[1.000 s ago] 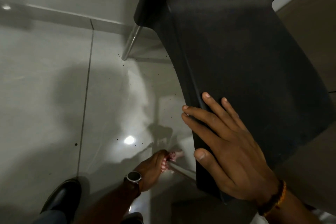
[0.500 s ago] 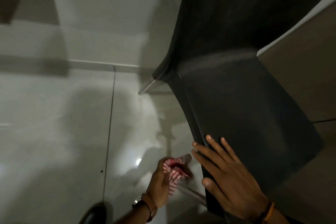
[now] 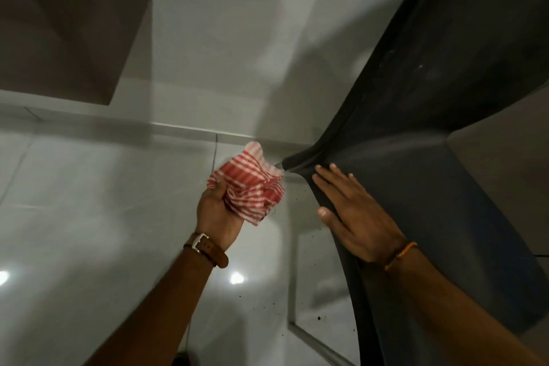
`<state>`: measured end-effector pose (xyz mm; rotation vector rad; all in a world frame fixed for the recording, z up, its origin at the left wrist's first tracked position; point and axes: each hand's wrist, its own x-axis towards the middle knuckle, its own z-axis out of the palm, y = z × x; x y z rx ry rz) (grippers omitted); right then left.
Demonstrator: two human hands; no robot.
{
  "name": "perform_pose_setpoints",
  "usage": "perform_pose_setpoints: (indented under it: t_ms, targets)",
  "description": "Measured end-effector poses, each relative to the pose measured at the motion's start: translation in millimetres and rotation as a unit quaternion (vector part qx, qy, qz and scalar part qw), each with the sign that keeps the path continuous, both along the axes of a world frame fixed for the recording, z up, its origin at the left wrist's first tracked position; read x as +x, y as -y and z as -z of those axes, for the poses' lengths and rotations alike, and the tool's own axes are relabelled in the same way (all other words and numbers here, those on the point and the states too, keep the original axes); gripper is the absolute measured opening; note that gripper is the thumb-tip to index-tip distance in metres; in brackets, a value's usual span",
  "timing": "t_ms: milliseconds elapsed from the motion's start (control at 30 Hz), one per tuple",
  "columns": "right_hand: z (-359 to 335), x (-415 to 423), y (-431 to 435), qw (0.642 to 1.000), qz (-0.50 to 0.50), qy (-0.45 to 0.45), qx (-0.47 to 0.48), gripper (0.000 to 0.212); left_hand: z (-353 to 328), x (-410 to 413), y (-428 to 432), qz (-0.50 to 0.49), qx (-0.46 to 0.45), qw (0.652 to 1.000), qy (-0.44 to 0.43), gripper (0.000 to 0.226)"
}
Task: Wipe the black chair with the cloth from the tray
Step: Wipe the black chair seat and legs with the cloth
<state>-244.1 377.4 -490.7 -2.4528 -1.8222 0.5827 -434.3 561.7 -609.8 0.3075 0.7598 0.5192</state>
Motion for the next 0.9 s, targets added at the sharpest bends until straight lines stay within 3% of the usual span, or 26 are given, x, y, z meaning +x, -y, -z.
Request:
perform_pose_setpoints:
  t_ms: [133, 267, 367, 433, 667, 733, 800, 900]
  targets:
    - [24.5, 0.2, 8.8, 1.000, 0.004, 0.009, 0.020, 0.068, 8.6, 21.8, -22.3, -0.016, 0.029, 0.999, -0.025, 0.053]
    - [33.3, 3.8, 11.7, 0.998, 0.008, -0.005, 0.055, 0.066, 21.3, 56.8, -33.5, 0.042, 0.116, 0.991, -0.051, 0.050]
    - [33.0, 4.0, 11.8, 0.998, 0.001, -0.012, 0.069, 0.066, 24.5, 89.4, -16.0, 0.137, 0.249, 0.956, -0.076, 0.038]
    - [30.2, 1.9, 10.8, 0.997, 0.005, -0.019, 0.074, 0.066, 28.1, 104.9, 3.8, 0.175, 0.286, 0.937, -0.098, 0.034]
    - [26.6, 2.1, 6.5, 0.998, 0.008, -0.031, 0.056, 0.068, 96.1, 132.3, 17.4, 0.153, 0.286, 0.930, -0.172, 0.066]
    - [29.7, 5.5, 5.7, 0.999, -0.003, -0.019, 0.049, 0.071, 123.4, 137.1, 9.8, 0.147, 0.267, 0.932, -0.197, 0.055]
    - [33.8, 9.6, 4.1, 0.999, -0.015, 0.003, 0.040, 0.076, 152.5, 142.7, 0.0, 0.136, 0.244, 0.936, -0.213, 0.029]
    - [43.2, 14.6, 3.6, 0.999, -0.021, 0.028, 0.040, 0.079, 188.7, 149.6, -15.2, 0.137, 0.226, 0.936, -0.232, 0.032]
